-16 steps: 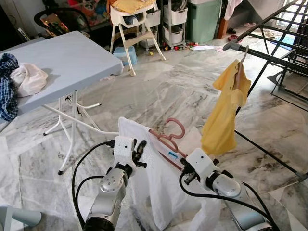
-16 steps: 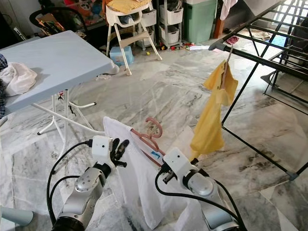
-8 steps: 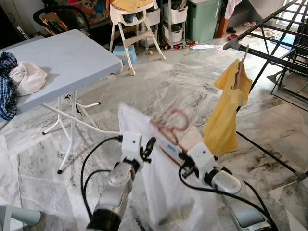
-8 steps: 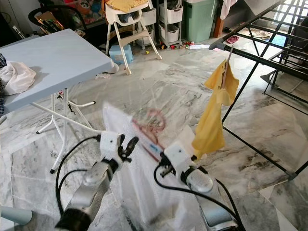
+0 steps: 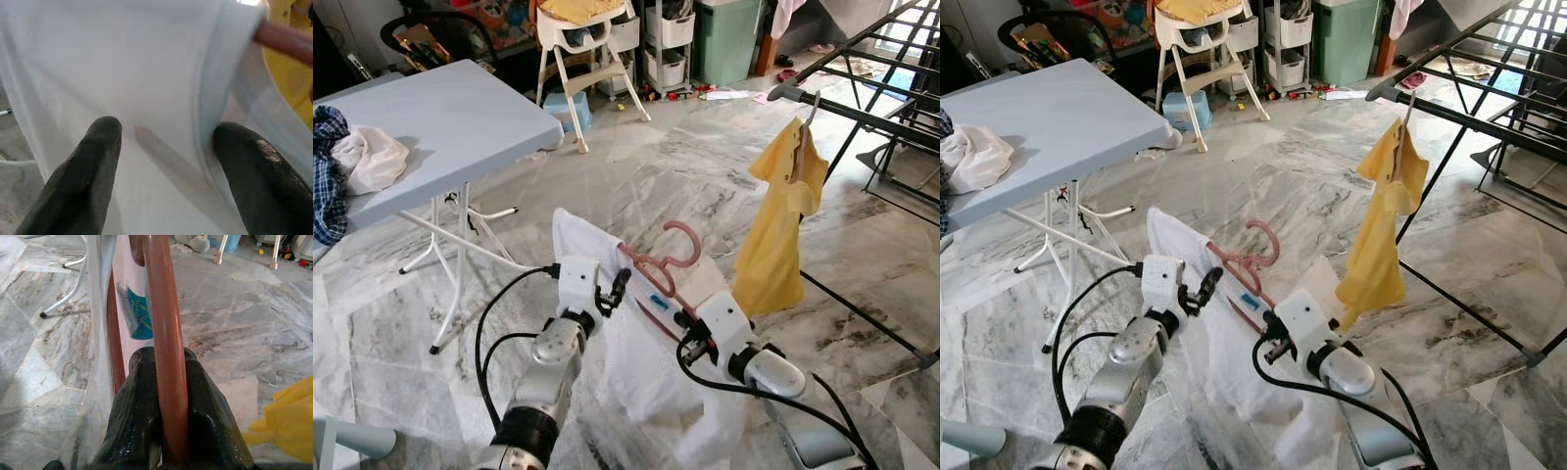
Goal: Hang hanger
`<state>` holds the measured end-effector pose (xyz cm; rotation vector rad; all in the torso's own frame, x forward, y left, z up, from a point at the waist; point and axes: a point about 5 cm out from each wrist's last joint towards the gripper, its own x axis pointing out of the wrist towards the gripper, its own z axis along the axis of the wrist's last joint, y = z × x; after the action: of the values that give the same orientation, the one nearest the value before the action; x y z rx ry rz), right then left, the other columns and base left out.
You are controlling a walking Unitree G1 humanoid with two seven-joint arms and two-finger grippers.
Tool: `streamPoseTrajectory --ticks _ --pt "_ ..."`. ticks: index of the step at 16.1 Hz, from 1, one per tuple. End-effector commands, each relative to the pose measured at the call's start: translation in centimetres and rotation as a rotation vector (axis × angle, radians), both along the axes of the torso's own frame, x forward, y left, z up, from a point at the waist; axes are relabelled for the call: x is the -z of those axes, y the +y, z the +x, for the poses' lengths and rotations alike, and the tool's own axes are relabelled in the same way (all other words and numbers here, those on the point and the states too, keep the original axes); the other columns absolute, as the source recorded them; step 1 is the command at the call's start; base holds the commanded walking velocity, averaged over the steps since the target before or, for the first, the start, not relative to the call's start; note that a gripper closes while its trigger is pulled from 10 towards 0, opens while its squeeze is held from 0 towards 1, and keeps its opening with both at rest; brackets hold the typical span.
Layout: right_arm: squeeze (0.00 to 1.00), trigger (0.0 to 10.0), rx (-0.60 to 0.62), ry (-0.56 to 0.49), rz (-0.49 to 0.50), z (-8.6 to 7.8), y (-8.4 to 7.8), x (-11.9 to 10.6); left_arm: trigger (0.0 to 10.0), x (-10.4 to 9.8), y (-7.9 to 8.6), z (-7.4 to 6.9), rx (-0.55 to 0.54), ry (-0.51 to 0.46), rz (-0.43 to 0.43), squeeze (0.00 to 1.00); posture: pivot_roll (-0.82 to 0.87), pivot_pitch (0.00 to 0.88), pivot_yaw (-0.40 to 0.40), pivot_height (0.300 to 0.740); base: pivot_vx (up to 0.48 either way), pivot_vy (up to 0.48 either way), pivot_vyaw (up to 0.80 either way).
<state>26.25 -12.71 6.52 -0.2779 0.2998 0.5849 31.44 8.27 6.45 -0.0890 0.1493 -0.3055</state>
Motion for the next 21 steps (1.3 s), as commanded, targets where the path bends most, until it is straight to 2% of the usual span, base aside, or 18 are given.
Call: streamPoseTrajectory --ticks 1,3,4,5,7,14,21 --pt "0.0 10.0 -0.04 -0.055 0.047 0.0 1.0 -1.5 10.0 -0.1 0.3 0.3 -0.016 -0.004 0.007 1.0 -0.17 0.021 0.116 0.74 0.0 0.0 0.0" --pt "0.0 10.0 -0.041 -0.052 0.049 -0.1 1.1 -1.5 10.0 0.0 0.4 0.5 -0.021 0.005 0.017 1.0 -0.17 0.022 0.12 0.74 0.0 0.0 0.0" --pt "0.0 10.0 -0.033 -0.051 0.051 -0.1 1.0 -1.5 8.3 0.1 0.5 0.6 -0.016 0.003 0.025 1.0 -0.18 0.023 0.123 0.74 0.0 0.0 0.0" --pt "0.0 10.0 -0.033 -0.051 0.051 -0.1 1.1 -1.5 0.0 0.1 0.3 0.6 -0.005 0.006 0.025 1.0 -0.18 0.024 0.125 0.74 0.0 0.0 0.0" --pt "0.0 10.0 -0.035 -0.051 0.053 -0.2 1.2 -1.6 0.0 0.2 0.1 0.6 0.015 0.004 0.012 0.0 -0.18 0.023 0.129 0.74 0.0 0.0 0.0" --pt "0.0 10.0 -0.021 -0.048 0.038 -0.1 1.2 -1.2 0.0 0.0 1.2 1.1 -0.023 -0.013 0.033 0.0 -0.17 0.015 0.134 0.74 0.0 0.0 0.0" --pt "0.0 10.0 -0.019 -0.043 0.019 -0.2 1.2 -0.8 0.0 -0.3 1.3 1.4 -0.035 -0.024 0.036 0.0 -0.17 0.018 0.142 0.74 0.0 0.0 0.0"
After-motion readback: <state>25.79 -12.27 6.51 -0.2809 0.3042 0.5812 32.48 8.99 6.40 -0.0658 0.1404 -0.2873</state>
